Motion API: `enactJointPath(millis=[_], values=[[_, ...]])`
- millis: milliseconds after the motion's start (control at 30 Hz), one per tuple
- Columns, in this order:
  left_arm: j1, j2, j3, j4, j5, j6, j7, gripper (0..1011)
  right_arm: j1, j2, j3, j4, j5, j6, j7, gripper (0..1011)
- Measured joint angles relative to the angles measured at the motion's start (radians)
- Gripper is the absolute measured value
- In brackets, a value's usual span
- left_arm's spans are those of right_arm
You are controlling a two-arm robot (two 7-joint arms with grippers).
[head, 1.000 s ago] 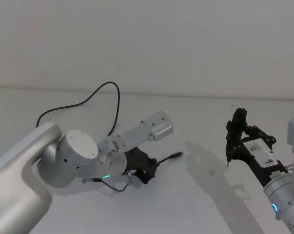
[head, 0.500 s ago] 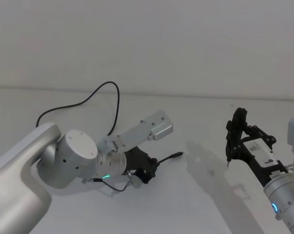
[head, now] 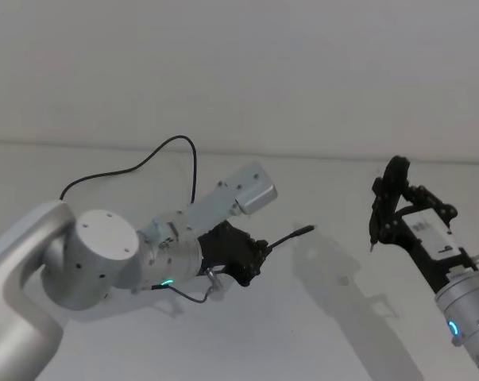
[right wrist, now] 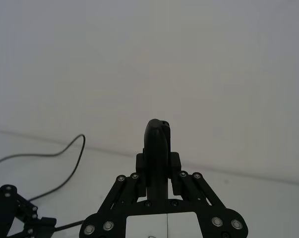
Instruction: Pick up the data cable with the one hand.
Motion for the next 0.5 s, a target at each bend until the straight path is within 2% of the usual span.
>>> enactJointPath(millis=[267,500], values=[[0.031,0.037,-0.039,-0.077,-0.042,-0.048,-0.022,40,-0.002,-0.006,0.015,-0.052,0.016,-0.026,0.018,268],[0.047,0.060,-0.059,-0.119,-0.065,-0.066,-0.034,40,0.006,-0.012,0.024,-0.089,0.035,-0.036,0.037,268]])
